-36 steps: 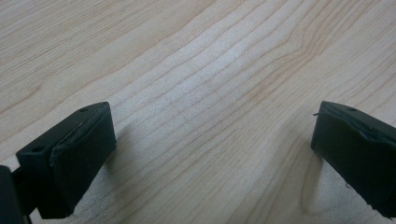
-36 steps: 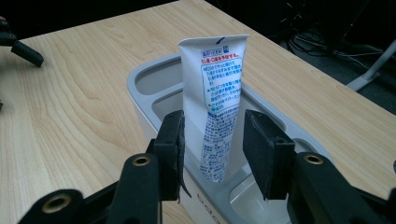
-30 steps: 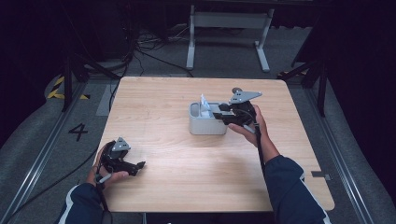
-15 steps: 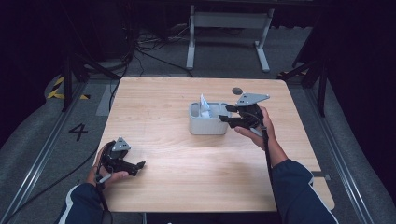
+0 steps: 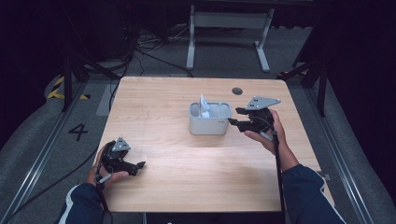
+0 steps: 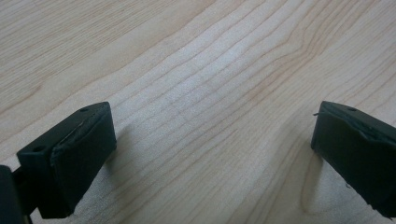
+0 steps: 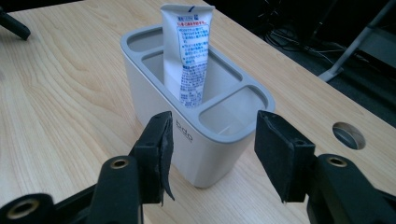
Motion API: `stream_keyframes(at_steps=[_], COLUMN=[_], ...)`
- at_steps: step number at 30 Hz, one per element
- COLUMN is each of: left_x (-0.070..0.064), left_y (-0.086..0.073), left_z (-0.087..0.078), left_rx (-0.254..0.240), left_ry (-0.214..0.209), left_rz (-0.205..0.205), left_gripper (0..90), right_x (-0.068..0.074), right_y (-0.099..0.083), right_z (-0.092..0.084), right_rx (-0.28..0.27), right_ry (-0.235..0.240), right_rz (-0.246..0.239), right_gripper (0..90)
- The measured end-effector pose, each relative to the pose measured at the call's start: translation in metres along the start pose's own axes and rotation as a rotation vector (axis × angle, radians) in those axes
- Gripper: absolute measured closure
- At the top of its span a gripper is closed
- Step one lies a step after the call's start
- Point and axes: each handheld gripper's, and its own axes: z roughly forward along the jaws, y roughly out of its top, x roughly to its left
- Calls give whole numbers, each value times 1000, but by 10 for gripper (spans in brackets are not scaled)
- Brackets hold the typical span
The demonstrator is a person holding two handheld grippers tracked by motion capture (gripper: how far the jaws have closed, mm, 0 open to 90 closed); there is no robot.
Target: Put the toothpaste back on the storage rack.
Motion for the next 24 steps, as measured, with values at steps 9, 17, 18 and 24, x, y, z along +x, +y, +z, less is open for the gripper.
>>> stream_keyframes(at_steps=[9,17,18,24], left_x=[0,0,0,0], left_y=[0,0,0,0], left_z=[0,0,0,0], left_rx=[1,1,2,1], left_ry=[2,2,3,3], left_rz=[-2,-1,2,1], left_gripper=[5,5,5,5], right_x=[-1,3,3,5], right_y=[-12,-22,-23,-31], right_z=[-15,-24,-25,-30], right_rx=[8,32,31,52], right_ry=[-21,-35,-36,-46], right_rz=[-7,-33,-36,-50], right_gripper=[459,445,444,435])
